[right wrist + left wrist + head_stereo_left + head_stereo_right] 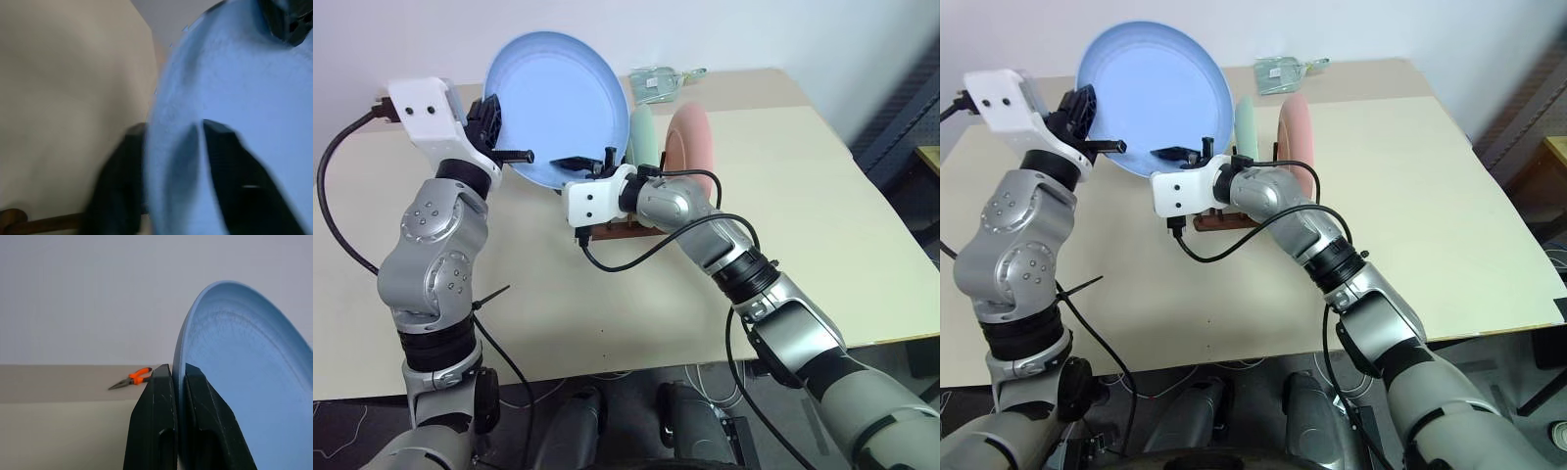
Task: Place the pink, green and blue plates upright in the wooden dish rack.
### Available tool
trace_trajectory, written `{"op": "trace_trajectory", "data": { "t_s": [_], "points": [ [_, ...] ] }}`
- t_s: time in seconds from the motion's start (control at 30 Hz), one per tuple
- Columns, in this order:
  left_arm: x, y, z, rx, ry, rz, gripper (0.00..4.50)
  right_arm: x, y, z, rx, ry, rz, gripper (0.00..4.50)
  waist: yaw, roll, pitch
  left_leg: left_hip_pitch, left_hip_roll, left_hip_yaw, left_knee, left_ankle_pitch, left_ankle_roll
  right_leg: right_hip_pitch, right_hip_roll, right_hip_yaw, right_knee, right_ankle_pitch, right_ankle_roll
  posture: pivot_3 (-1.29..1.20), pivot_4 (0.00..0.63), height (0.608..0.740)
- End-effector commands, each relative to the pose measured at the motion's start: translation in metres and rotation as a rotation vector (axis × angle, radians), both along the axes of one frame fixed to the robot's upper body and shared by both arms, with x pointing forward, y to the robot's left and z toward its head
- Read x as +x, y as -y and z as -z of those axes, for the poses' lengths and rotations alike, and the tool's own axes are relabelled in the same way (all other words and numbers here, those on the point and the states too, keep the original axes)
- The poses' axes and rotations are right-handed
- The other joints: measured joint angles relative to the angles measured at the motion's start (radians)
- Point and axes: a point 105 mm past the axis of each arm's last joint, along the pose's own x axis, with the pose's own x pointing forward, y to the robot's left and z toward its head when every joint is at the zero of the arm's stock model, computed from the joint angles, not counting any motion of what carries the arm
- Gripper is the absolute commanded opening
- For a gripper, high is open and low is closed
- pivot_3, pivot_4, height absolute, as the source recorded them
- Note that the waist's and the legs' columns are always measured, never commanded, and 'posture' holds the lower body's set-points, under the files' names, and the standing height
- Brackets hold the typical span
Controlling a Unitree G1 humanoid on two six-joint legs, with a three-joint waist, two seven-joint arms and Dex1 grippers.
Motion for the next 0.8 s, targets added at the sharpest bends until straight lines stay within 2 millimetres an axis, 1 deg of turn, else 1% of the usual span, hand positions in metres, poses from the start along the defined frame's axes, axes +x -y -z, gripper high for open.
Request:
{"op": "trace_trajectory", "data": {
  "t_s": [0.03,0.07,0.13,0.17,0.23,0.3,0.37,0.43,0.47,0.5,0.57,0.6,0.63,0.7,0.8],
  "points": [
    [-0.01,0.0,-0.014,-0.012,0.075,0.009,0.71,-0.011,-0.008,-0.017,0.029,0.071,-0.047,0.0,0.0,0.0,0.0,0.0,0.0,0.0,0.0,0.0,0.0,0.0,0.0,0.0,0.0,0.0,0.0,0.0,0.15,0.739],
    [-0.011,0.0,-0.016,-0.02,0.084,0.013,0.98,-0.012,-0.009,-0.016,0.029,0.076,-0.05,0.0,0.001,0.0,0.0,0.0,0.0,0.0,0.0,0.0,0.0,0.0,0.0,0.0,0.0,0.0,0.0,0.0,0.15,0.739],
    [-0.013,-0.002,-0.023,-0.059,0.124,0.011,2.05,-0.014,-0.01,-0.016,0.032,0.084,-0.051,0.0,0.002,0.0,0.0,0.0,0.001,0.0,0.0,0.0,0.0,0.0,0.001,0.0,0.0,0.0,0.0,0.0,0.15,0.739],
    [-0.014,-0.004,-0.026,-0.076,0.143,0.007,2.51,-0.014,-0.01,-0.016,0.034,0.086,-0.051,0.0,0.002,0.0,0.0,0.0,0.001,0.0,0.0,0.0,0.0,0.0,0.001,0.0,0.0,0.0,0.0,0.0,0.15,0.739],
    [-0.018,-0.02,-0.036,-0.138,0.194,-0.039,3.44,-0.014,-0.01,-0.017,0.045,0.081,-0.047,0.0,0.003,0.0,0.0,0.0,0.001,0.0,0.0,0.0,0.0,0.0,0.001,0.0,0.0,0.0,0.0,0.0,0.15,0.739],
    [-0.024,-0.04,-0.044,-0.146,0.245,-0.114,3.44,-0.014,-0.009,-0.018,0.072,0.061,-0.045,0.0,-0.001,0.0,0.0,0.0,0.001,0.001,0.0,0.0,0.0,0.0,0.001,0.0,0.0,0.0,0.0,0.0,0.15,0.739],
    [-0.031,-0.065,-0.051,-0.124,0.286,-0.217,3.44,-0.015,-0.007,-0.021,0.108,0.036,-0.053,0.0,-0.003,0.0,0.0,0.0,0.002,0.002,0.0,0.0,-0.001,-0.001,0.002,0.001,0.0,0.001,-0.001,0.0,0.15,0.739],
    [-0.038,-0.094,-0.051,-0.101,0.295,-0.337,3.44,-0.018,-0.004,-0.025,0.146,0.018,-0.078,0.0,-0.003,0.0,0.0,0.001,0.004,0.002,0.0,-0.001,-0.002,-0.001,0.004,0.001,0.0,0.001,-0.002,0.0,0.15,0.739],
    [-0.041,-0.107,-0.046,-0.052,0.277,-0.395,3.44,-0.02,-0.003,-0.027,0.173,0.007,-0.094,0.0,-0.004,0.0,0.0,0.001,0.005,0.002,0.0,-0.001,-0.002,-0.001,0.005,0.001,0.0,0.002,-0.003,0.0,0.15,0.739],
    [-0.042,-0.115,-0.04,0.014,0.25,-0.44,3.44,-0.023,-0.001,-0.03,0.199,-0.007,-0.108,0.0,-0.005,0.0,0.0,0.001,0.005,0.002,0.0,-0.001,-0.002,-0.001,0.006,0.001,0.0,0.002,-0.003,0.0,0.15,0.739],
    [-0.04,-0.124,-0.018,0.136,0.17,-0.47,3.44,-0.03,0.003,-0.039,0.283,-0.05,-0.155,0.0,-0.002,0.0,0.0,0.003,0.006,0.003,-0.001,-0.002,-0.002,-0.001,0.006,0.002,0.0,0.002,-0.003,0.0,0.15,0.739],
    [-0.038,-0.123,-0.002,0.202,0.116,-0.463,3.44,-0.037,0.006,-0.047,0.349,-0.084,-0.192,0.0,-0.001,0.0,0.0,0.003,0.006,0.003,-0.002,-0.002,-0.002,0.0,0.006,0.002,0.0,0.002,-0.003,0.0,0.15,0.739],
    [-0.036,-0.121,0.013,0.253,0.066,-0.443,3.44,-0.043,0.009,-0.054,0.415,-0.125,-0.23,0.0,0.0,0.0,0.0,0.003,0.006,0.003,-0.002,-0.002,-0.001,0.0,0.006,0.002,0.0,0.002,-0.003,0.0,0.15,0.739],
    [-0.032,-0.108,0.049,0.34,-0.044,-0.359,3.44,-0.06,0.015,-0.072,0.576,-0.27,-0.333,0.0,0.003,0.0,0.0,0.003,0.006,0.002,-0.002,-0.004,0.002,0.0,0.006,0.003,-0.001,0.002,-0.004,0.0,0.15,0.739],
    [-0.031,-0.084,0.093,0.405,-0.153,-0.237,3.44,-0.074,0.024,-0.084,0.745,-0.512,-0.435,0.0,0.006,0.001,0.0,0.003,0.007,0.002,-0.001,-0.004,0.003,0.001,0.006,0.002,-0.001,0.003,-0.005,0.0,0.15,0.739]
  ]
}}
